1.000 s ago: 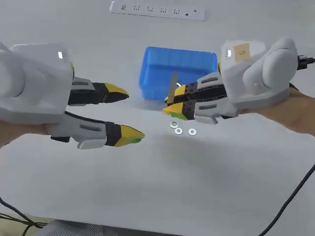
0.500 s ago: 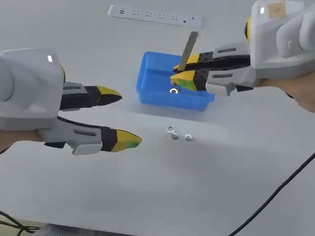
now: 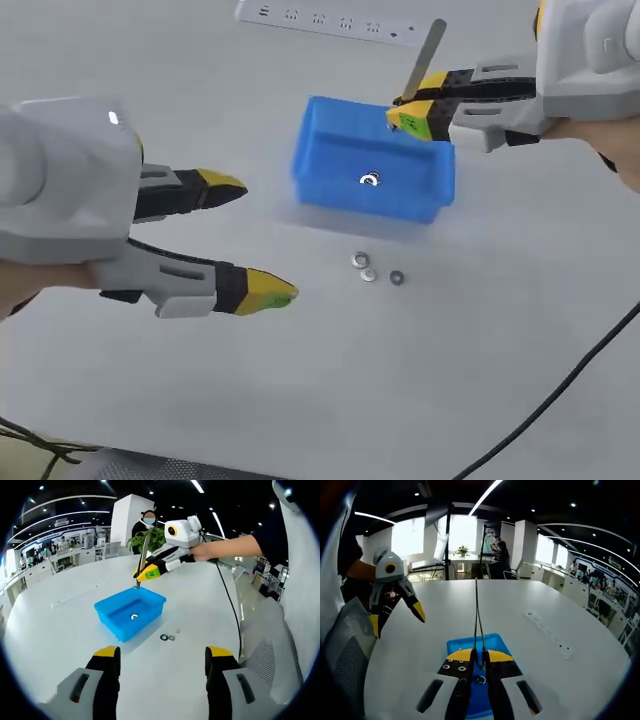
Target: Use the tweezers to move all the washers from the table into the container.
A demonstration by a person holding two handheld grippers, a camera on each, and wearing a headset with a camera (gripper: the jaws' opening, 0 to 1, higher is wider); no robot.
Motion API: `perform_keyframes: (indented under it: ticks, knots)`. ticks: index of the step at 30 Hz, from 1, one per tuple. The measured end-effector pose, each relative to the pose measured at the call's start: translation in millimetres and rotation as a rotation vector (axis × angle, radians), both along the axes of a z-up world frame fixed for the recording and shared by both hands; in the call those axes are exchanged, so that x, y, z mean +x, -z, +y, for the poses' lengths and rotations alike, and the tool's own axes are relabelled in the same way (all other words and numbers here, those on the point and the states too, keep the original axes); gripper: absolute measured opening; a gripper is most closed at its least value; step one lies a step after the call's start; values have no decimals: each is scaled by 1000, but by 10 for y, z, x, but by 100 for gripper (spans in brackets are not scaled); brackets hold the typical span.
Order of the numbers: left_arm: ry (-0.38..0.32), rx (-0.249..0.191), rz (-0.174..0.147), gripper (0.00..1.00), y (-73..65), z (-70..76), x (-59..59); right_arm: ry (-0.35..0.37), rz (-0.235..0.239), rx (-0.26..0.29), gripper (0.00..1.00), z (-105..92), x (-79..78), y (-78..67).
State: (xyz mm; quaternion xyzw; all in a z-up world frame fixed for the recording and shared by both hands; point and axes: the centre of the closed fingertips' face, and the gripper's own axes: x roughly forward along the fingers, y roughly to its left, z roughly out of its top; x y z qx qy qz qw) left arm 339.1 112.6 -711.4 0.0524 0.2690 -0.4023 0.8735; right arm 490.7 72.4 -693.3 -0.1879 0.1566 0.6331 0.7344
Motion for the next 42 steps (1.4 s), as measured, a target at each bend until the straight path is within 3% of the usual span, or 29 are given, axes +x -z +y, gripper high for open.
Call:
perform_keyframes:
  ticks: [3, 8, 13, 16, 24, 33, 42]
  knots:
    - [-4, 17, 8, 84, 36, 11, -13, 14, 24, -3, 10, 13, 61, 99]
    - [-11, 26, 14, 81, 64, 44, -28, 40, 72, -12, 10, 67, 126, 293]
    - [1, 32, 31, 83, 77, 23, -70, 99, 150, 25, 10, 121, 221, 442]
    - [-21, 48, 38, 86, 94, 62, -58, 108, 150, -8, 10, 143, 238, 574]
    - [-15, 43, 51, 84, 113, 41, -63, 102, 125, -61, 10, 147, 195, 726]
    - [-23, 41, 51, 86, 119, 38, -32, 97, 122, -73, 10, 117, 105, 757]
    - [-14, 41, 58, 86, 121, 7, -47, 112, 122, -76, 10, 56, 109, 751]
